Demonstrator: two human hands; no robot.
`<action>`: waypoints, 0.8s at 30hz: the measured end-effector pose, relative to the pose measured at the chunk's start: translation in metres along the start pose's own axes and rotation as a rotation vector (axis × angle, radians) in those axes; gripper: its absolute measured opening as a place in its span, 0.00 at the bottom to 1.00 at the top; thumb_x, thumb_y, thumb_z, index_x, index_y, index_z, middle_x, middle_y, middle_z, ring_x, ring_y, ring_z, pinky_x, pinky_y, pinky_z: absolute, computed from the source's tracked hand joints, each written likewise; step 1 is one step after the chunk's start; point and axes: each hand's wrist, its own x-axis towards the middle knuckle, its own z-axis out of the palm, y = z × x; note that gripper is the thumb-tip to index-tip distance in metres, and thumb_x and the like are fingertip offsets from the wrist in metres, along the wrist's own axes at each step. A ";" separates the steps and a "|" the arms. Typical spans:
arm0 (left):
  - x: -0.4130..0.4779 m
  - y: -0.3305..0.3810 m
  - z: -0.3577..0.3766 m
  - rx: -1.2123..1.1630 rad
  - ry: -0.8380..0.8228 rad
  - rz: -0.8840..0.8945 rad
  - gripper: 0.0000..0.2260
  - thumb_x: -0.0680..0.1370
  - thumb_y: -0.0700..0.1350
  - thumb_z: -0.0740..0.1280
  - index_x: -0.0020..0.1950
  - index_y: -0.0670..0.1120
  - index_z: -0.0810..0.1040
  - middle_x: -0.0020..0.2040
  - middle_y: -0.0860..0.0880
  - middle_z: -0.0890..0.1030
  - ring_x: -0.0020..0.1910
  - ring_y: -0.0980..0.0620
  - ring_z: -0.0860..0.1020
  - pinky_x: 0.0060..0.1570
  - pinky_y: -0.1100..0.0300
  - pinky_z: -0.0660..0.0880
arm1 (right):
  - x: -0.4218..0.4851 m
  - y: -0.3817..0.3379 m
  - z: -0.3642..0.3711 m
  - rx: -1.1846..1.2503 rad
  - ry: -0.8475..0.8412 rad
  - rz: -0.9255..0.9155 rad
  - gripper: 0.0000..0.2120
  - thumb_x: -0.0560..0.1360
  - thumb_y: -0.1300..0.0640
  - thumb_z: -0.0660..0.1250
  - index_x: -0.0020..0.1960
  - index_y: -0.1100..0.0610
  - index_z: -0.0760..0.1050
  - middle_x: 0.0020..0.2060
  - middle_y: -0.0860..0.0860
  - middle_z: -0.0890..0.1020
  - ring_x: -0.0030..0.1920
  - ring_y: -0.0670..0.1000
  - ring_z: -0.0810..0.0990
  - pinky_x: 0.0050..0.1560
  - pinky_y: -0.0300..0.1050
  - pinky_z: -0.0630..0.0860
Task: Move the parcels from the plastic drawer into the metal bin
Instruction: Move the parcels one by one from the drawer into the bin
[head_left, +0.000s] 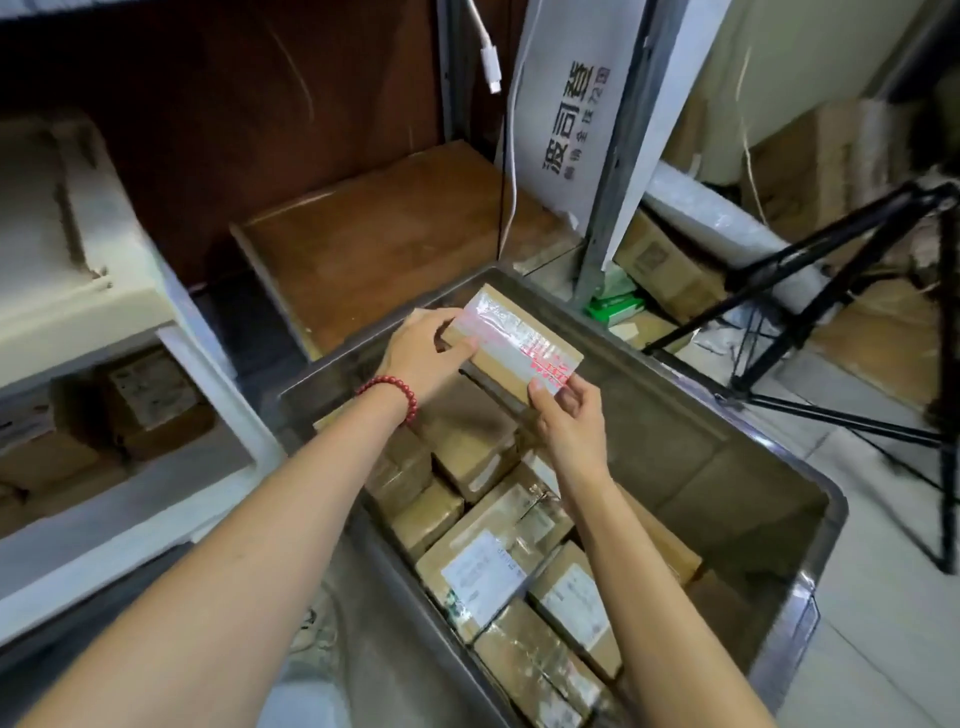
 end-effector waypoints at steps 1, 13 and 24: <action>0.007 0.000 0.005 -0.013 -0.004 0.010 0.19 0.78 0.50 0.66 0.68 0.52 0.71 0.66 0.48 0.72 0.63 0.49 0.72 0.60 0.56 0.69 | 0.006 0.000 0.000 -0.006 0.014 0.005 0.26 0.74 0.51 0.71 0.68 0.52 0.66 0.63 0.48 0.77 0.63 0.45 0.76 0.68 0.52 0.71; 0.048 -0.045 0.053 0.177 -0.050 0.100 0.10 0.78 0.46 0.66 0.60 0.50 0.75 0.66 0.52 0.65 0.54 0.59 0.69 0.53 0.65 0.66 | 0.051 0.032 0.019 -0.248 0.139 0.072 0.17 0.76 0.51 0.70 0.59 0.50 0.65 0.56 0.49 0.78 0.59 0.51 0.75 0.59 0.50 0.74; 0.015 -0.063 0.047 0.690 -0.140 0.053 0.20 0.81 0.54 0.53 0.73 0.53 0.66 0.72 0.51 0.69 0.73 0.48 0.62 0.67 0.48 0.61 | 0.046 0.041 0.030 -1.018 -0.242 -0.156 0.24 0.81 0.45 0.54 0.75 0.50 0.62 0.74 0.51 0.66 0.75 0.55 0.60 0.74 0.58 0.55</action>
